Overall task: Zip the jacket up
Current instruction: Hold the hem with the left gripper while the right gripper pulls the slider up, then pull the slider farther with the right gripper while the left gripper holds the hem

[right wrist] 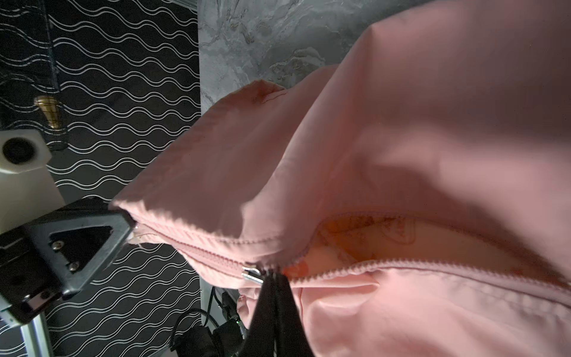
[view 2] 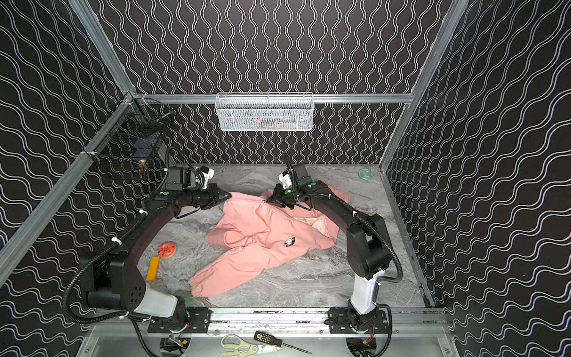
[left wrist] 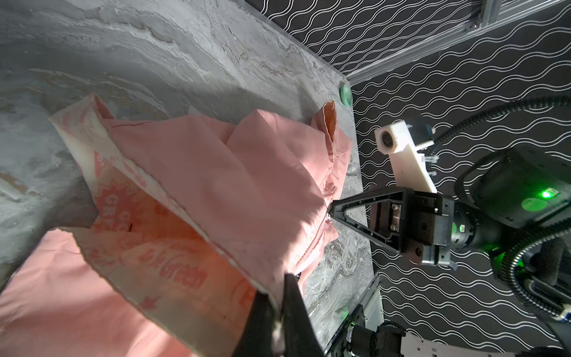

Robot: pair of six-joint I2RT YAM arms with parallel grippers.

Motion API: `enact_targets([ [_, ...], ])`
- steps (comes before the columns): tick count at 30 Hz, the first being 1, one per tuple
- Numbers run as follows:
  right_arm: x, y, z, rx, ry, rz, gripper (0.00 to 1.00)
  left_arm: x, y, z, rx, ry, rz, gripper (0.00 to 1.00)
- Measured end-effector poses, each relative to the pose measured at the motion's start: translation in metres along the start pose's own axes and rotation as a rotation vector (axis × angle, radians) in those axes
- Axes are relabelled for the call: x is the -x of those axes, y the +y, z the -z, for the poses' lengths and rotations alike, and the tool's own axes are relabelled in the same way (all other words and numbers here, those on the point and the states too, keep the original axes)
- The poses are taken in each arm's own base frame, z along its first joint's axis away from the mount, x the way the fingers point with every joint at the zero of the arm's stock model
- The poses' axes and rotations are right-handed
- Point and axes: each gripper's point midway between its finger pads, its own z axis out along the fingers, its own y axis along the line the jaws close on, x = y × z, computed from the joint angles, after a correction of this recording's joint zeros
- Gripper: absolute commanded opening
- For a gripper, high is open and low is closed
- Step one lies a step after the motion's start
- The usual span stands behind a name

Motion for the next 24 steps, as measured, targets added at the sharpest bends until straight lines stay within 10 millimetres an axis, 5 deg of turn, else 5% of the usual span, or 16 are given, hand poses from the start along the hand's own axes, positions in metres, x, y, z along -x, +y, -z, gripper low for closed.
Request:
enact_targets([
  [13,0.005,-0.015,0.01,-0.065,-0.026,-0.006,0.0,0.0,0.009,0.003,0.057,-0.025,0.003,0.0],
  [24,0.009,-0.023,0.016,-0.082,-0.042,-0.021,0.0,0.0,0.036,0.011,0.191,-0.043,0.035,0.0],
])
